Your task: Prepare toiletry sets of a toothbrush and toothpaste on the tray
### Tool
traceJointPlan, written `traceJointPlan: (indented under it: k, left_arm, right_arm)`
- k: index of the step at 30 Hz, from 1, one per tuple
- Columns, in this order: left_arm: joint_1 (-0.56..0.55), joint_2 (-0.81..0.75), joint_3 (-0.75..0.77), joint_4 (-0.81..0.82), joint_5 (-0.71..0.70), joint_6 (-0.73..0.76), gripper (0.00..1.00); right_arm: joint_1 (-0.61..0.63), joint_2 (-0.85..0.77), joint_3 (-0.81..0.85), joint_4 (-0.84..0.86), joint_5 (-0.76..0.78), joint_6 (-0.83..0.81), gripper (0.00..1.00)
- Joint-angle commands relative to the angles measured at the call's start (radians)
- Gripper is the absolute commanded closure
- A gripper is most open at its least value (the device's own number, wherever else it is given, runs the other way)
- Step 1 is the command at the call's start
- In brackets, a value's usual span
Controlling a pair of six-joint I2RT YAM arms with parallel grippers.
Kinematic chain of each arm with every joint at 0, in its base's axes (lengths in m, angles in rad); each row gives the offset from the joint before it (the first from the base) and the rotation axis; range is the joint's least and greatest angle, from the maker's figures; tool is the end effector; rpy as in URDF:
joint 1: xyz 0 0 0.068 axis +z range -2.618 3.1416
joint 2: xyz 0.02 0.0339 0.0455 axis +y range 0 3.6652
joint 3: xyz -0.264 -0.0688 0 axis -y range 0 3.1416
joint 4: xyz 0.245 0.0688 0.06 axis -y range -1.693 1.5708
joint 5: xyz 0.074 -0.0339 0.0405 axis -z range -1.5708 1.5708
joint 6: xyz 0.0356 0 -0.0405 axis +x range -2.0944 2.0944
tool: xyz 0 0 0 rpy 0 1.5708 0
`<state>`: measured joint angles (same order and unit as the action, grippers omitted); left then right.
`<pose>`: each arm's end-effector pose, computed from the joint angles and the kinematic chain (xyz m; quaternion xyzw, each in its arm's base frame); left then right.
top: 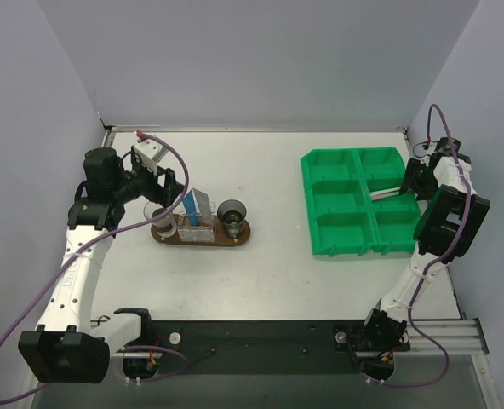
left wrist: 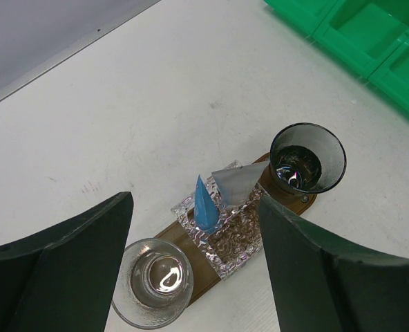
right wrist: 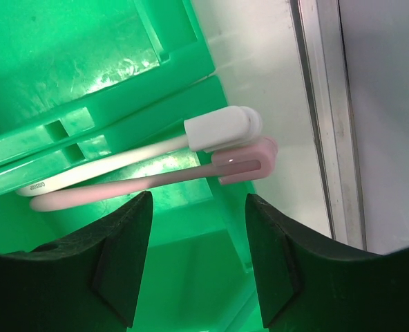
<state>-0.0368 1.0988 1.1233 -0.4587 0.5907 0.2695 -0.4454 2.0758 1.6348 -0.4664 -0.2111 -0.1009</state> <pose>0.2365 -0.0285 0.3710 0.2778 0.7730 -0.1839 0.5399 0.4201 -0.1923 0.2085 0.1274 0.9322 0.0086 0.3387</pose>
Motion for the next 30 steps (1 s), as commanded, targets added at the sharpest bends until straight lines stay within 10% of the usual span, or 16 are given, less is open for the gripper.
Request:
traceJointPlan:
  k: [1, 30]
  left_arm:
    - [0.003, -0.001, 0.016, 0.045, -0.006, -0.009, 0.16]
    - [0.005, -0.024, -0.002, 0.037, -0.015, 0.017, 0.16]
  right_arm:
    - [-0.006, 0.013, 0.028, 0.006, -0.019, 0.018, 0.49]
    - [0.039, 0.011, -0.044, 0.058, -0.091, 0.07, 0.57]
